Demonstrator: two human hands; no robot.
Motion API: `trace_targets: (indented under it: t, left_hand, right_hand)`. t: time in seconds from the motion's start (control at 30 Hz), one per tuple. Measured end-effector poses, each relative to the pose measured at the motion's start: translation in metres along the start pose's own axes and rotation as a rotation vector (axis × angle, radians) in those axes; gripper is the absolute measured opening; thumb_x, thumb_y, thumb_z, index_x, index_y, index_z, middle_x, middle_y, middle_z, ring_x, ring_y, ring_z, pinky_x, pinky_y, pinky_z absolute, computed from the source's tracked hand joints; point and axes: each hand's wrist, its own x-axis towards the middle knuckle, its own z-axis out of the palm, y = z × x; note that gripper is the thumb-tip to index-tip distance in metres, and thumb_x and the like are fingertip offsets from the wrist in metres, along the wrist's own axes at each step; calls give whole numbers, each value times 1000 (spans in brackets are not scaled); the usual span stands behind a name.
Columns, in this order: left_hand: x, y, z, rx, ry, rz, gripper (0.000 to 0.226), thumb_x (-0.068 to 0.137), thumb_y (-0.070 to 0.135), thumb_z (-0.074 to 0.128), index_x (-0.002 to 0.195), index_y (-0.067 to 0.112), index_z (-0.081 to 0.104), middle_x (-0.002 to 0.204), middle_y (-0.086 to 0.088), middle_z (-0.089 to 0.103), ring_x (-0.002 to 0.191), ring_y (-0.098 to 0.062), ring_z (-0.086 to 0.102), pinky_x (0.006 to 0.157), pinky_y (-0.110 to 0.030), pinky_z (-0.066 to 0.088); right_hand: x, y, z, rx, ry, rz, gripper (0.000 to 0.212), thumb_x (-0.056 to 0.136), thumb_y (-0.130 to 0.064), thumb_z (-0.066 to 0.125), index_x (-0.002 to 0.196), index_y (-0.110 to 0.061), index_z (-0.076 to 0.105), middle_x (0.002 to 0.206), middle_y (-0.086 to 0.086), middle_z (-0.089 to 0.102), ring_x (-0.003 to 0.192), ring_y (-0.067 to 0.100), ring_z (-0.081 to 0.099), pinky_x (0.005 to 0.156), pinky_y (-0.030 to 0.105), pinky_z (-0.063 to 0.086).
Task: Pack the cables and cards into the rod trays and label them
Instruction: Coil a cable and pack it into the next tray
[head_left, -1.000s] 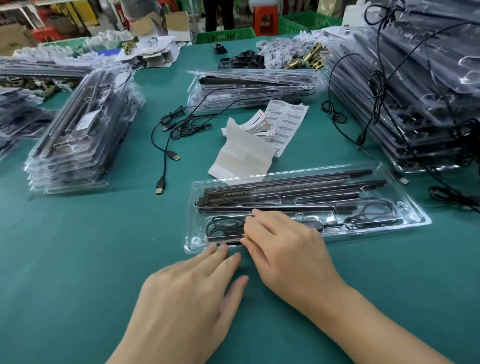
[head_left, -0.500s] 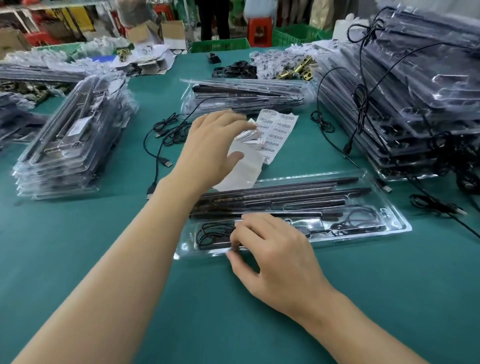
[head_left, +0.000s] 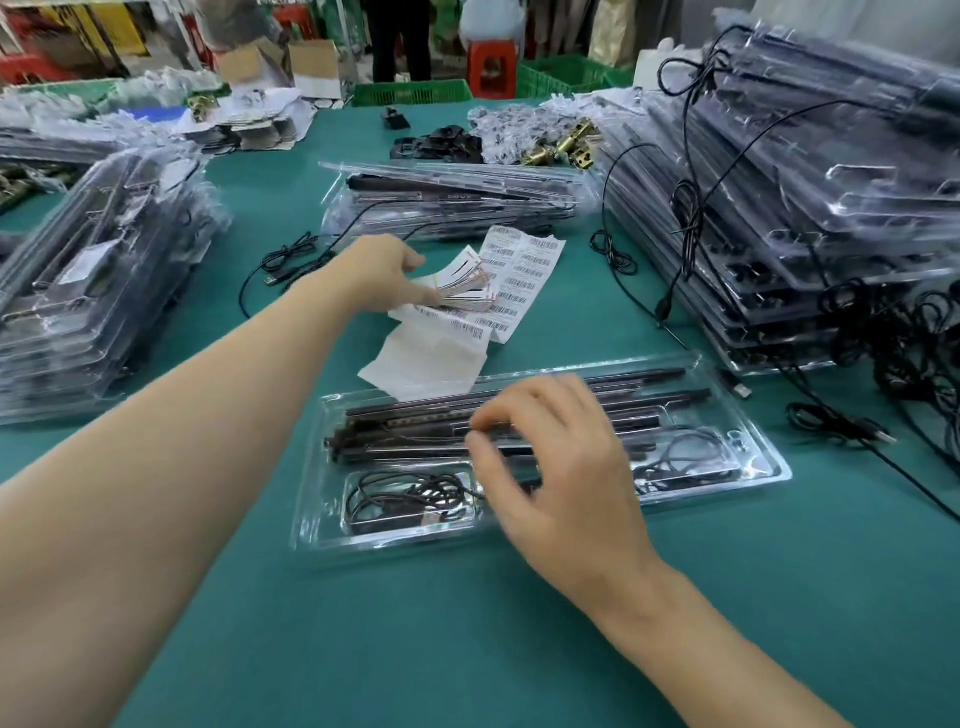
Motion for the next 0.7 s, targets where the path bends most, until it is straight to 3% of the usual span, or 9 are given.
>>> trace_targets:
  t: [0.13,0.27,0.33,0.4,0.5,0.63,0.7]
  left_hand:
    - [8,-12,13,-37,116,42,61,79,49,84,132,21,69,130,2,69,110,-21,63,96,-34,50]
    - [10,-19,18,-127,159,80,53,74,48,87,121,27,76,96,9,70,83,-11,55,75,-24,40]
    - [10,-20,19,-157,157,125,51,73,46,89,119,29,76,92,14,66,86,-8,57,76,-21,39]
    - [10,-20,19,-164,159,173,54,72,47,90,120,30,75,105,16,68,101,-8,59,86,-21,39]
    - [9,-19,16,-160,132,250,56,72,48,89,123,32,72,110,21,64,105,-4,55,91,-21,37]
    - [11,-18,17,-153,93,316,53,76,46,86,125,33,71,113,20,64,107,-2,53,91,-19,35]
    - [10,-21,17,-143,81,314,51,78,44,86,125,33,72,110,19,65,105,-2,55,91,-19,37]
  right_hand:
    - [59,17,-11,-96,-26,19,12,96,-21,62,104,-14,67,103,-3,64,103,15,54,91,29,43]
    - [128,48,1,-295,-231,32,25,98,-28,59,120,-17,62,121,-1,60,117,18,49,94,35,43]
    - [152,61,15,-413,-386,-1,39,97,-31,60,133,-16,56,134,2,55,126,21,46,98,36,42]
    - [168,72,29,-481,-539,-17,58,95,-40,64,143,-13,47,144,6,49,133,25,43,105,39,41]
    - [179,84,49,-574,-643,-18,76,89,-59,66,142,-9,46,142,10,51,131,30,48,103,47,46]
    - [180,93,65,-636,-658,-8,58,95,-55,61,132,-12,54,121,11,63,111,32,60,82,42,53]
    - [178,95,67,-587,-663,5,51,96,-51,61,127,-11,58,113,11,65,105,33,62,79,41,52]
